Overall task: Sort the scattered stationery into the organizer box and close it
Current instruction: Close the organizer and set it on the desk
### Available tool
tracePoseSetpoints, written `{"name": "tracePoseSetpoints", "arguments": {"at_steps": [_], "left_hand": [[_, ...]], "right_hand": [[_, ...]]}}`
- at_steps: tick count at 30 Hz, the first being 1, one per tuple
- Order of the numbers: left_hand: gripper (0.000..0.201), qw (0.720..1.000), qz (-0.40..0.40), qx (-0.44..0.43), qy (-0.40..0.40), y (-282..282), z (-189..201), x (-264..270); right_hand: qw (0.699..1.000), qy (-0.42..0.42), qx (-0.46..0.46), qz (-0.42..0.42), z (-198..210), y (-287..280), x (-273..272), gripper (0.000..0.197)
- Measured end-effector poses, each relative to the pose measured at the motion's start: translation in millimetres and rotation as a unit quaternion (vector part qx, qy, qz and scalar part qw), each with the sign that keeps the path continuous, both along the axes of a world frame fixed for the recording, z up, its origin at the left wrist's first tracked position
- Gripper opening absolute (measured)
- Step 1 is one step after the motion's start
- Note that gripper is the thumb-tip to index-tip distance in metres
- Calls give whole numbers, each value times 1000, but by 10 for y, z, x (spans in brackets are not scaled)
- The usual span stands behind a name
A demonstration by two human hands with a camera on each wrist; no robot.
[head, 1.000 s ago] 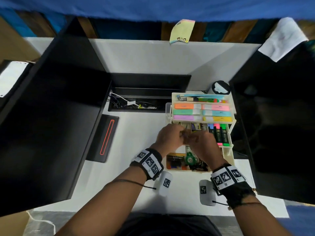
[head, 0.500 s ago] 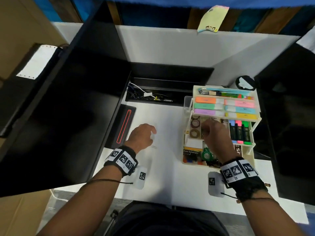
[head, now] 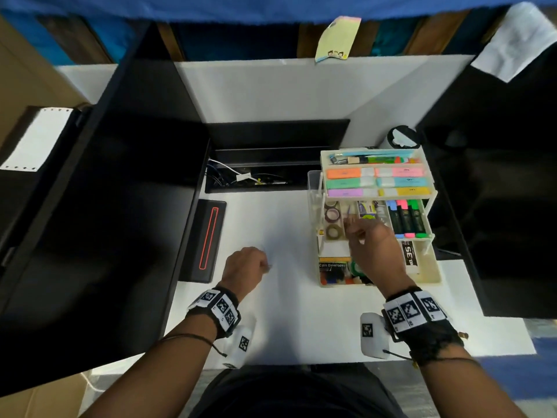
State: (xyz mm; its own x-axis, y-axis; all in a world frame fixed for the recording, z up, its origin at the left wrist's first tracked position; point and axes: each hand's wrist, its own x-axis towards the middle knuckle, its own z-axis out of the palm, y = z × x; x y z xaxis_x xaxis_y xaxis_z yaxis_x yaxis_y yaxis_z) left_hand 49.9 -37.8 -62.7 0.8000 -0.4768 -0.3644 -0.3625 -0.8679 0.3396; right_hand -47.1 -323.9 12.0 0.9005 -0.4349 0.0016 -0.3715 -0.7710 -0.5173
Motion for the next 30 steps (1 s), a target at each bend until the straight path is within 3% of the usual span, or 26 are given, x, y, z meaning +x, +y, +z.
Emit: {"name": "tracePoseSetpoints", "arguments": {"at_steps": [5, 9, 12, 14, 16, 22, 26, 30], "left_hand": [[10, 999, -40, 35, -1, -4, -57, -102], [14, 995, -78, 58, 1, -59, 31, -147], [13, 995, -84, 54, 17, -92, 92, -148], [7, 998, -54, 4, 44, -150, 173, -133], [19, 994, -8, -93, 48, -296, 321, -105], [17, 948, 10, -319, -5, -1158, 1072, -89], [13, 947, -10, -320, -18, -1688, 1195, -64], [15, 961, 36, -273, -6, -1956, 1088, -73]], "right_hand": [[1000, -6, 26, 4, 8, 7, -94, 20], [1000, 4, 16, -7, 86, 66, -105, 9], [1000, -5, 20, 22, 96, 33, -115, 12], [999, -3, 31, 40, 115, 4, -126, 13], [998, 13, 31, 48, 152, -25, -119, 13], [997, 34, 42, 58, 395, -162, -37, 16], [998, 48, 47, 19, 529, -385, -50, 19], [997, 38, 63, -22, 573, -692, -105, 16]]}}
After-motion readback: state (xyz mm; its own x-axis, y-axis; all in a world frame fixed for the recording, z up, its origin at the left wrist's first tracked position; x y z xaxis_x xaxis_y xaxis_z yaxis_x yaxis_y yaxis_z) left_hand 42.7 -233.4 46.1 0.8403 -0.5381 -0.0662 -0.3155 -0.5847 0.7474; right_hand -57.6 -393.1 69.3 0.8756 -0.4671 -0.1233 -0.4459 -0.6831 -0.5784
